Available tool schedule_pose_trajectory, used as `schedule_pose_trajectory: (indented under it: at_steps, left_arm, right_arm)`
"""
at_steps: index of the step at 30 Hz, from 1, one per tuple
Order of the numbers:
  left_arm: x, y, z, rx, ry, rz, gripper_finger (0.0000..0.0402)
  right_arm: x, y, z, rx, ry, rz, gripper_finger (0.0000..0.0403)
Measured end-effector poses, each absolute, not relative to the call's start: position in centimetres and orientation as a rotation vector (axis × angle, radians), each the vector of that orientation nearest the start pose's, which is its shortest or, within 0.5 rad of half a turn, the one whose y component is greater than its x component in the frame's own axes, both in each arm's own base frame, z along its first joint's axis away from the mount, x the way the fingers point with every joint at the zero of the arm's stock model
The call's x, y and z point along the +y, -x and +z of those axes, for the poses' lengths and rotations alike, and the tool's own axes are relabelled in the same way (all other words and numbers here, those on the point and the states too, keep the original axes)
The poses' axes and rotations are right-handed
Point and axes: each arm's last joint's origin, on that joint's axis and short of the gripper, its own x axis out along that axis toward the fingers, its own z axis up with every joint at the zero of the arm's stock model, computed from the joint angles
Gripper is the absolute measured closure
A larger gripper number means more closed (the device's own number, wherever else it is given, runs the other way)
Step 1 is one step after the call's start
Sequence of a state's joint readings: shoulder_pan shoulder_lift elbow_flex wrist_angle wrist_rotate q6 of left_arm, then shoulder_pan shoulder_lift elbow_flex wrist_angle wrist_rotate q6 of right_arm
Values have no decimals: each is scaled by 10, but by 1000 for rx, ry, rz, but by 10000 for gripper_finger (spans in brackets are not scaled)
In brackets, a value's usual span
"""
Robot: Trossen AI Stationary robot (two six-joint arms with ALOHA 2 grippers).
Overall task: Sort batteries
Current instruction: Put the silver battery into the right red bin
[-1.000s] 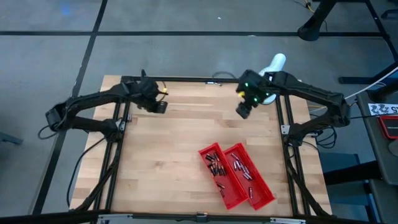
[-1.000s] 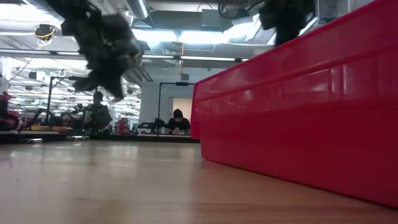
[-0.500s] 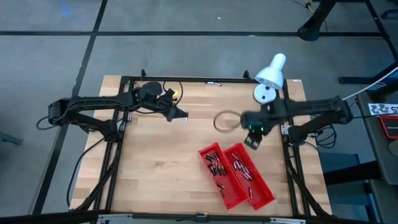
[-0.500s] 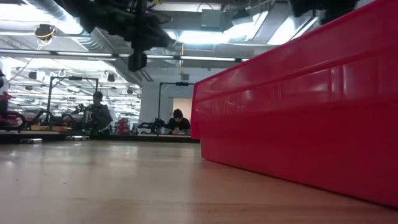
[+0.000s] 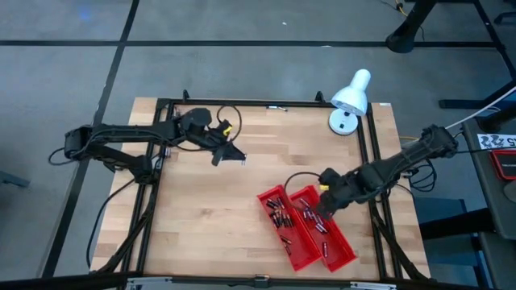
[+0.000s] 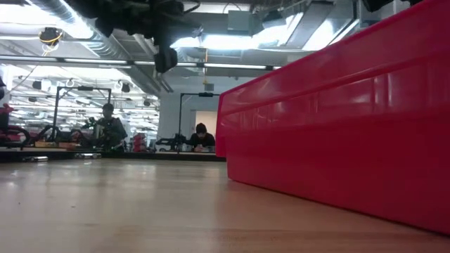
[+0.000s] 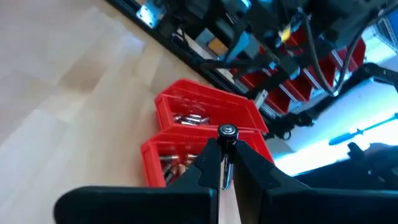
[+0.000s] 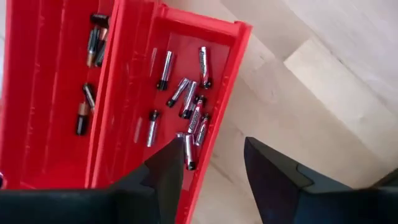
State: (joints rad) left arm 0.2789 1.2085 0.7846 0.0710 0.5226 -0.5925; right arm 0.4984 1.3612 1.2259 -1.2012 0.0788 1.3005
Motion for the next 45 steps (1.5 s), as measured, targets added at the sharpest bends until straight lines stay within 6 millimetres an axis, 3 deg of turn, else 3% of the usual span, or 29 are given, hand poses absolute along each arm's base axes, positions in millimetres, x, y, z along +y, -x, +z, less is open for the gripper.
schedule_pose_trajectory:
  at_steps: [8,16,27,33,37,42,45]
  left_arm:
    - [49,-298,274,439,691,-197,389]
    - [46,-329,274,457,681,-213,389]
    - [45,-330,278,455,729,-183,389]
    - [43,-331,277,460,730,-189,389]
    - [43,-330,278,462,732,-195,389]
    - [42,-330,278,466,730,-215,389]
    - [42,-330,278,467,724,-222,389]
  right_arm:
    - [124,-204,289,1228,-649,-558,233]
    - [123,-203,256,1255,-581,-536,233]
    - [123,-203,229,1242,-592,-497,233]
    - [123,-208,216,1205,-688,-472,237]
    - [118,-213,214,1189,-791,-526,278]
    - [115,-215,214,1182,-903,-588,378]
    - [115,-216,214,1166,-965,-622,389]
